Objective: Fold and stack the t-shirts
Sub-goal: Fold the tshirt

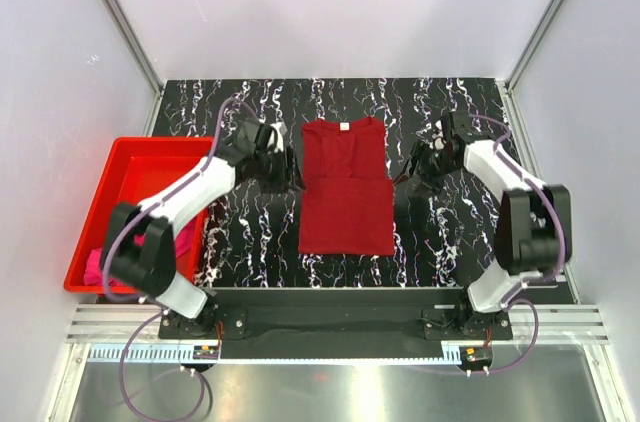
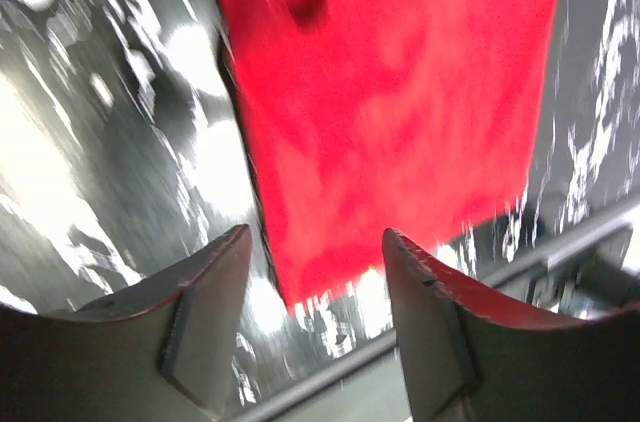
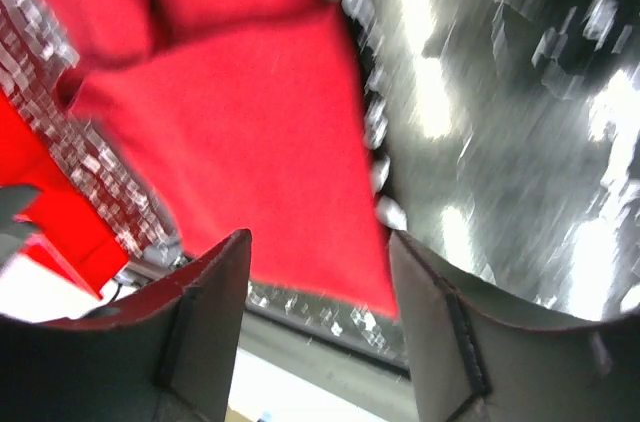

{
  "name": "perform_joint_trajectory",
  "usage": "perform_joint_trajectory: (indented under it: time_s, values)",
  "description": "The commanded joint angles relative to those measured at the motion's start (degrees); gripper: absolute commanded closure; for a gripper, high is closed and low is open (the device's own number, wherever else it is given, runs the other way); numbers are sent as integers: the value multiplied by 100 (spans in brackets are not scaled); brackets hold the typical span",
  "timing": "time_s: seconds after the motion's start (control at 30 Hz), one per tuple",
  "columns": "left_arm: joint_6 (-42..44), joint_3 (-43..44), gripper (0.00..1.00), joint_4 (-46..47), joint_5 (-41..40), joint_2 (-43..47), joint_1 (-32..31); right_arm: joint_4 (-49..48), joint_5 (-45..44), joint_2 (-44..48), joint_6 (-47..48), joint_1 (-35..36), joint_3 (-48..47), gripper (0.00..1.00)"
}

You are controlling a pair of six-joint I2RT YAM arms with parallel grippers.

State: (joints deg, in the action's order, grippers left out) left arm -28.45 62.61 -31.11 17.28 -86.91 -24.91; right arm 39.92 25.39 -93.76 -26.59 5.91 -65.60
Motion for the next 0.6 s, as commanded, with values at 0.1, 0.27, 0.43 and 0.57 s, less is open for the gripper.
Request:
perform_joint_trajectory:
  time_s: [0.1,0.27,0.43,0.57]
  values:
    - [541,743,45,869,626,-1317,320,-160,132,-1204,470,-117,-743,44]
    - [753,990,43,1150,935,-1802,320,-458,432,-1680,593,-117,-884,44]
    - [779,1043,40,1169,804,-1969,320,-451,537,-1971,655,-117,-1138,42]
    - [770,1148,40,1195,777,-2180,320,-503,643,-2269,594,-117,-1261,44]
